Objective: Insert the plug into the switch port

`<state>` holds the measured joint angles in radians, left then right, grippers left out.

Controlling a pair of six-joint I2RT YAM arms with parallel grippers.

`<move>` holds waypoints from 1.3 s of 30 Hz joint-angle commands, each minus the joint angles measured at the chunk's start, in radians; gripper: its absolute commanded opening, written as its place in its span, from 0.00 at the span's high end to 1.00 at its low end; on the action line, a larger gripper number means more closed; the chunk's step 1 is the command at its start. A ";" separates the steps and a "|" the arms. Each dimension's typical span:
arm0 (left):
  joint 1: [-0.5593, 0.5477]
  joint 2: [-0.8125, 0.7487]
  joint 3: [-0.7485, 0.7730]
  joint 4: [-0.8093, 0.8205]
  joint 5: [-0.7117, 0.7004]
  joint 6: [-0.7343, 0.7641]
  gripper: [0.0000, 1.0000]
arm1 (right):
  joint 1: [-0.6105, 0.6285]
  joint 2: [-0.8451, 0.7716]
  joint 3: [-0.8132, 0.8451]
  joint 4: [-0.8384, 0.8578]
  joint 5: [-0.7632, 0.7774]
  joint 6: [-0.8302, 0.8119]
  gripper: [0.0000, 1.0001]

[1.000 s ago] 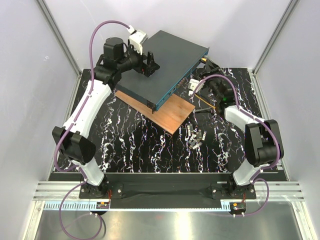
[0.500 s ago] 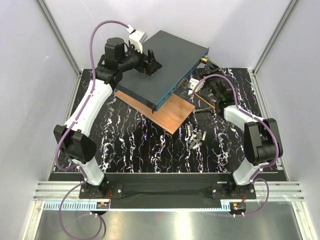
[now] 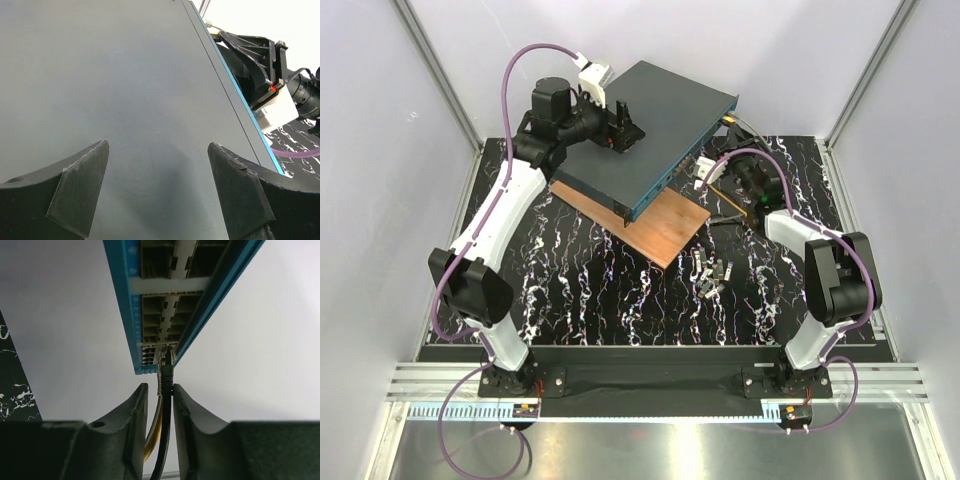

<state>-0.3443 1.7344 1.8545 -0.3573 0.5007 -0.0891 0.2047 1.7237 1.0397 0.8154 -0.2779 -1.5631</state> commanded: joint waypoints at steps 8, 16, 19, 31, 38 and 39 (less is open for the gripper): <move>0.005 -0.018 0.009 0.063 0.004 -0.044 0.14 | 0.022 -0.004 0.054 0.005 -0.026 0.028 1.00; 0.007 -0.016 0.005 0.041 -0.025 -0.064 0.14 | 0.025 -0.004 0.112 -0.039 -0.058 0.034 1.00; 0.007 0.002 0.035 0.008 -0.042 -0.069 0.14 | 0.027 -0.015 0.135 -0.087 -0.089 0.035 1.00; 0.105 0.077 0.136 -0.052 -0.022 -0.132 0.14 | 0.029 0.103 0.224 -0.105 -0.162 -0.015 1.00; 0.120 0.111 0.169 -0.106 -0.042 -0.112 0.15 | 0.035 0.135 0.284 -0.134 -0.191 -0.009 1.00; 0.122 0.113 0.167 -0.109 -0.059 -0.104 0.15 | 0.035 0.140 0.280 -0.125 -0.196 -0.012 1.00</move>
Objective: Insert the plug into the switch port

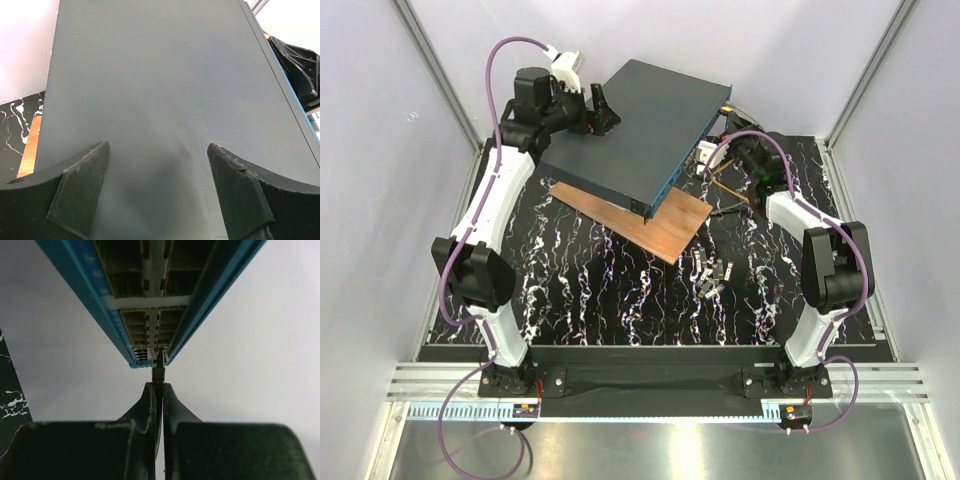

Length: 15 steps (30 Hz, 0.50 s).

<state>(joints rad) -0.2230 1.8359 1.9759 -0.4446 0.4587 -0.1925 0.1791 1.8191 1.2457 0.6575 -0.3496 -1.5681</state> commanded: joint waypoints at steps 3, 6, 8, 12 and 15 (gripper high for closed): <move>0.013 0.014 0.041 -0.026 -0.048 0.008 0.14 | 0.060 0.054 0.064 0.047 -0.134 0.002 1.00; 0.068 0.000 0.032 0.016 0.009 -0.065 0.14 | 0.060 0.059 0.066 0.048 -0.131 0.009 1.00; 0.112 -0.007 0.029 0.075 0.038 -0.093 0.13 | 0.057 0.055 0.072 0.047 -0.127 0.013 1.00; 0.143 -0.021 0.079 0.046 0.063 -0.027 0.11 | 0.057 0.045 0.064 0.036 -0.126 0.014 1.00; 0.146 0.011 0.172 -0.096 0.131 0.036 0.11 | 0.057 0.042 0.063 0.034 -0.123 0.019 1.00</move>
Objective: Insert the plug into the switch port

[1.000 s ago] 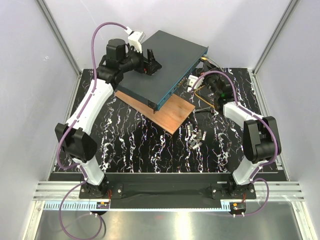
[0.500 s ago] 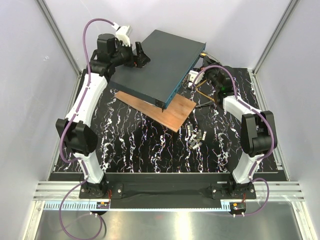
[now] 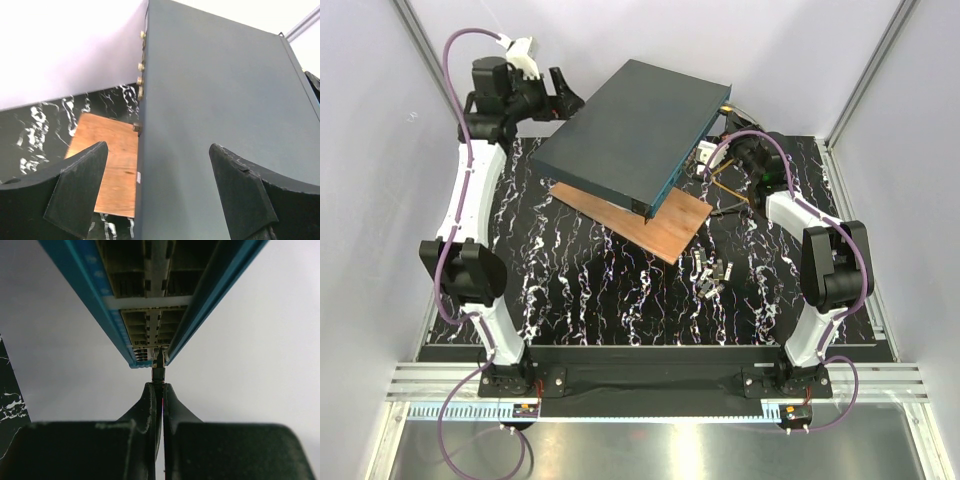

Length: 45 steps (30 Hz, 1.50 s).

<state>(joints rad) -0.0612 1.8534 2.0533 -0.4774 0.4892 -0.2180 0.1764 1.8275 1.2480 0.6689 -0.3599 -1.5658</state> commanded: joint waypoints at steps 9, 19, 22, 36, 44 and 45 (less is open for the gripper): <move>-0.175 -0.218 0.001 -0.361 0.175 0.629 0.07 | 0.060 0.030 0.051 0.026 -0.119 0.003 1.00; -0.507 -0.290 -0.047 -0.448 -0.115 0.640 0.04 | 0.060 0.018 0.047 0.014 -0.134 -0.016 1.00; -0.564 -0.269 -0.035 -0.464 -0.173 0.608 0.02 | 0.060 0.007 0.039 0.009 -0.137 -0.014 1.00; -0.690 -0.128 0.018 -0.441 -0.590 0.554 0.08 | 0.054 0.004 0.013 0.000 -0.168 -0.031 1.00; -0.683 -0.123 -0.070 -0.478 -0.662 0.588 0.28 | 0.034 0.045 0.111 -0.049 -0.188 -0.043 1.00; -0.677 -0.120 -0.068 -0.486 -0.669 0.589 0.30 | 0.026 0.061 0.148 -0.057 -0.194 -0.043 1.00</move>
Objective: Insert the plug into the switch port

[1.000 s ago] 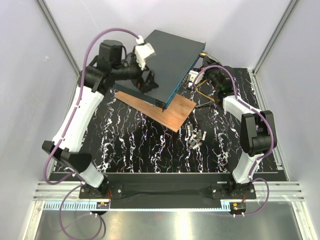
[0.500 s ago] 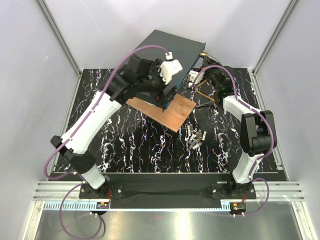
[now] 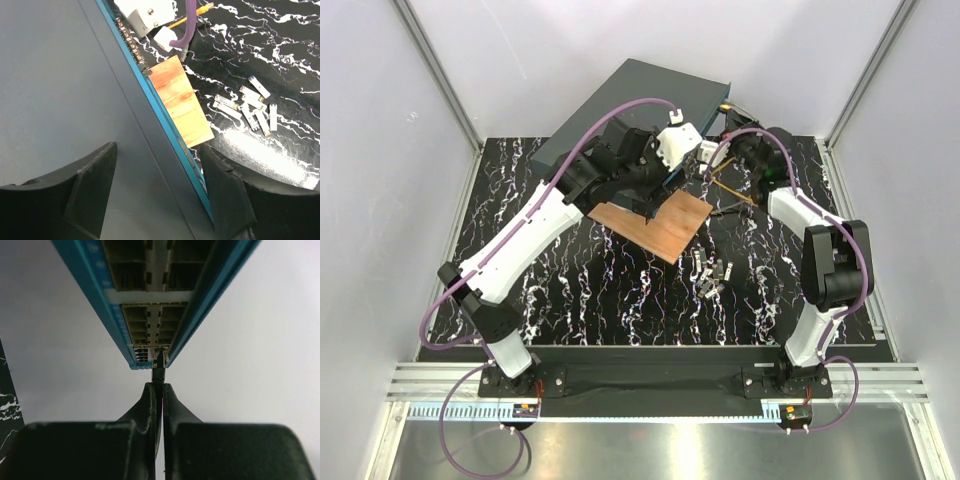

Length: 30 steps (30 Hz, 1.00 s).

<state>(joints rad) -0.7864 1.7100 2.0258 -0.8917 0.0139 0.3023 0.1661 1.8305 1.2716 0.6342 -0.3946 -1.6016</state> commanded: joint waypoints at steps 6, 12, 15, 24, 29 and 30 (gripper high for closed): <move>0.098 0.060 -0.010 -0.148 -0.207 0.052 0.37 | 0.026 0.084 0.170 -0.071 -0.210 -0.023 1.00; 0.122 0.066 -0.018 -0.170 -0.235 0.058 0.38 | 0.027 0.082 0.088 -0.079 -0.256 -0.055 1.00; 0.134 0.068 -0.021 -0.174 -0.244 0.060 0.40 | 0.027 0.105 0.101 -0.057 -0.266 -0.064 1.00; 0.144 0.074 -0.012 -0.182 -0.269 0.069 0.41 | 0.027 0.158 0.302 -0.103 -0.296 -0.037 1.00; 0.148 0.079 -0.013 -0.177 -0.278 0.070 0.41 | 0.026 0.130 0.278 -0.143 -0.314 -0.052 1.00; 0.148 0.080 -0.013 -0.179 -0.276 0.069 0.41 | 0.027 0.127 0.262 -0.152 -0.320 -0.055 1.00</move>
<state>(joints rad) -0.7799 1.7592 2.0373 -0.7830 0.0265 0.2546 0.1158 1.9583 1.4956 0.4885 -0.5472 -1.6470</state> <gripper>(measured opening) 0.594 0.030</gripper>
